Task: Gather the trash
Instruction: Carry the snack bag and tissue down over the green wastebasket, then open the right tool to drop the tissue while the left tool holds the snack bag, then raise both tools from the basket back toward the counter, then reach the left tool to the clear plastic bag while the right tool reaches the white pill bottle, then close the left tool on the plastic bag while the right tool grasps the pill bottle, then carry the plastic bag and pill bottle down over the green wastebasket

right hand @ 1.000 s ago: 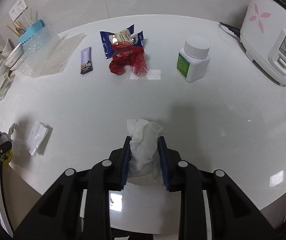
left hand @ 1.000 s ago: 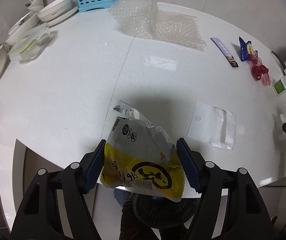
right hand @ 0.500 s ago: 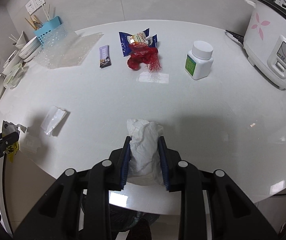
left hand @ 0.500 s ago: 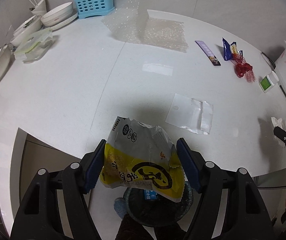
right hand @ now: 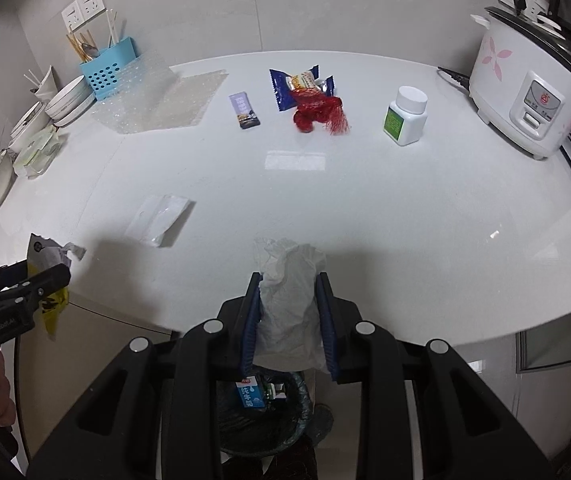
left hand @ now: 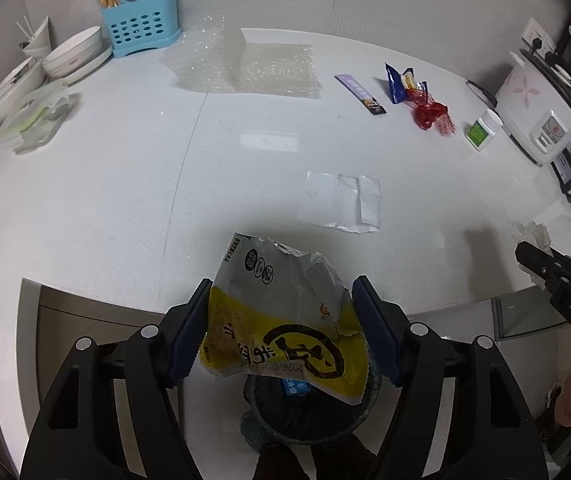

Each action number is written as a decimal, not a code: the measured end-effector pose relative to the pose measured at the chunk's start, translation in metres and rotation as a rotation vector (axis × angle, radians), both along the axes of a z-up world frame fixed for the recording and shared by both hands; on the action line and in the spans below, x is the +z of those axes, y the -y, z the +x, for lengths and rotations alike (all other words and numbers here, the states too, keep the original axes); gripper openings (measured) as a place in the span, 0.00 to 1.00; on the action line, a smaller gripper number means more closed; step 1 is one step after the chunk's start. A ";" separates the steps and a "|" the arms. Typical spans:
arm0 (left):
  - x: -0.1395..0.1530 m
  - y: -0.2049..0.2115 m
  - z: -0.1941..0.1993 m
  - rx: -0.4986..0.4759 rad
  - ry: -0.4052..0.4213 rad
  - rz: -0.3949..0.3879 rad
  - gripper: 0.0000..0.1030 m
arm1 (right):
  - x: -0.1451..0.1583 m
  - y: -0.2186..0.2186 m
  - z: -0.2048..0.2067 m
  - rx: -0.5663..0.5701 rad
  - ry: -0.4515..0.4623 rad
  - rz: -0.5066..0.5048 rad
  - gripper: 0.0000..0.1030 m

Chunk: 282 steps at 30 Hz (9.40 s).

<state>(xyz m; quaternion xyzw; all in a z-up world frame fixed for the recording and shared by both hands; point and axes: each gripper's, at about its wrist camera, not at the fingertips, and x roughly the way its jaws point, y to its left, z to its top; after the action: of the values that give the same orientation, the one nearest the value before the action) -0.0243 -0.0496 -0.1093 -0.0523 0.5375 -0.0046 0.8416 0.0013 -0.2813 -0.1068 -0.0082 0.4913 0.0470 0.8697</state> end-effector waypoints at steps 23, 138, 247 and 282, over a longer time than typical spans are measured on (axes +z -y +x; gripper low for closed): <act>-0.040 -0.007 -0.074 -0.070 -0.012 -0.018 0.67 | -0.039 -0.048 -0.089 0.020 -0.057 -0.013 0.25; -0.143 0.046 -0.098 -0.217 -0.102 -0.028 0.94 | -0.140 -0.005 -0.123 -0.058 -0.164 0.002 0.67; -0.053 0.061 0.097 0.059 -0.093 0.036 0.58 | -0.040 0.137 0.198 -0.023 -0.007 0.006 0.44; -0.066 0.055 0.114 0.031 -0.106 0.053 0.46 | -0.032 0.122 0.186 -0.021 -0.002 0.026 0.44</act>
<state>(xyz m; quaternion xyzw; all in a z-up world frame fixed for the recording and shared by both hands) 0.0898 -0.1043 -0.1753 -0.0387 0.5803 0.0255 0.8131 0.1869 -0.4036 -0.1392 0.0081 0.4917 0.0441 0.8696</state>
